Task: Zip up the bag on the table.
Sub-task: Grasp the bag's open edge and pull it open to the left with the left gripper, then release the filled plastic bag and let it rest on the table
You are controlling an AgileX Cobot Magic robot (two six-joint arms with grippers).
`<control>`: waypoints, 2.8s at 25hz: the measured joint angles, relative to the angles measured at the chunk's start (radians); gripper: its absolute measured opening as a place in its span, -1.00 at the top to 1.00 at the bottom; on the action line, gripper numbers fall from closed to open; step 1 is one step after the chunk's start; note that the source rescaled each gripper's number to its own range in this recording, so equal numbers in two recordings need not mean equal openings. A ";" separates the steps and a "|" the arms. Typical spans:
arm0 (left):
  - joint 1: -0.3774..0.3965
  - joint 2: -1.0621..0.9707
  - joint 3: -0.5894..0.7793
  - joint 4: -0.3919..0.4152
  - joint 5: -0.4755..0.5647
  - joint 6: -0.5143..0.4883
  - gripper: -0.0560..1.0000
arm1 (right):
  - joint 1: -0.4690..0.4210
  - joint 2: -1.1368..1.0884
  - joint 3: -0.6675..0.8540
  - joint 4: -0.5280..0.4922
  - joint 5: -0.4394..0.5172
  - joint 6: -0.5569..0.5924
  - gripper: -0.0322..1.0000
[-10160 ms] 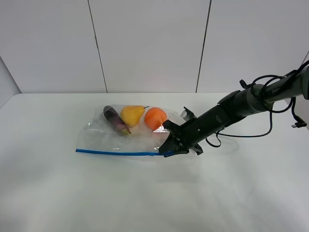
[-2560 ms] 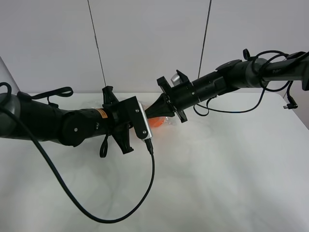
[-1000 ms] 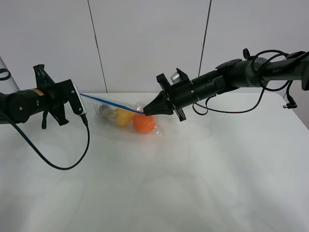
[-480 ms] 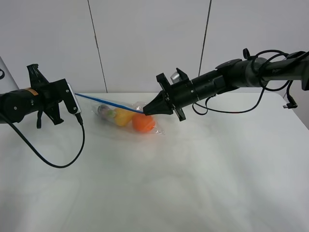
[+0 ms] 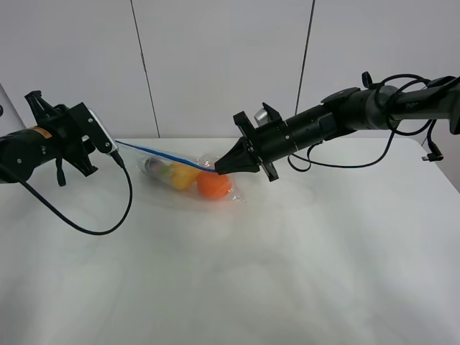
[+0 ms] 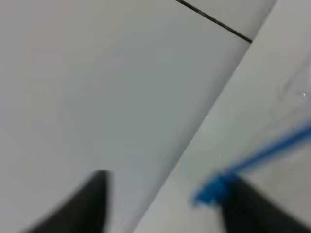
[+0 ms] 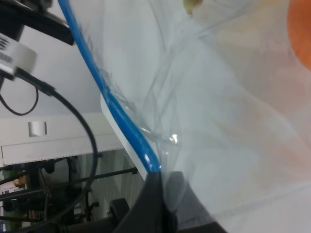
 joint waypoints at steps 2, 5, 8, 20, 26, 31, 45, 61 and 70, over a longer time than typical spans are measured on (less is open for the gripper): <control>0.007 0.000 0.000 0.000 0.000 -0.014 -0.73 | 0.000 0.000 0.000 0.000 0.001 0.000 0.94; 0.039 0.000 0.000 0.000 -0.001 -0.021 -0.89 | 0.000 0.000 0.000 0.000 0.006 0.000 0.94; 0.068 0.000 0.000 0.000 -0.013 -0.035 -0.92 | 0.000 0.000 0.000 -0.001 0.010 0.000 0.94; 0.122 0.000 0.000 -0.004 -0.153 -0.756 -0.95 | 0.000 0.000 0.000 -0.003 0.011 0.000 0.94; 0.122 0.000 0.000 0.004 -0.040 -1.017 -0.95 | 0.000 0.000 0.000 -0.003 0.011 0.000 0.94; 0.122 0.000 -0.020 0.062 0.184 -1.070 -0.95 | 0.000 0.000 0.000 -0.003 0.011 0.000 0.94; 0.122 0.001 -0.426 0.115 1.212 -1.074 -0.95 | 0.000 0.000 0.000 -0.003 0.011 0.001 0.94; 0.122 -0.001 -0.719 0.111 1.784 -1.072 -0.95 | 0.000 0.000 0.000 -0.004 0.013 0.002 0.94; 0.122 -0.187 -0.542 0.033 1.792 -1.048 -0.95 | 0.000 0.000 0.000 -0.004 0.014 0.003 0.94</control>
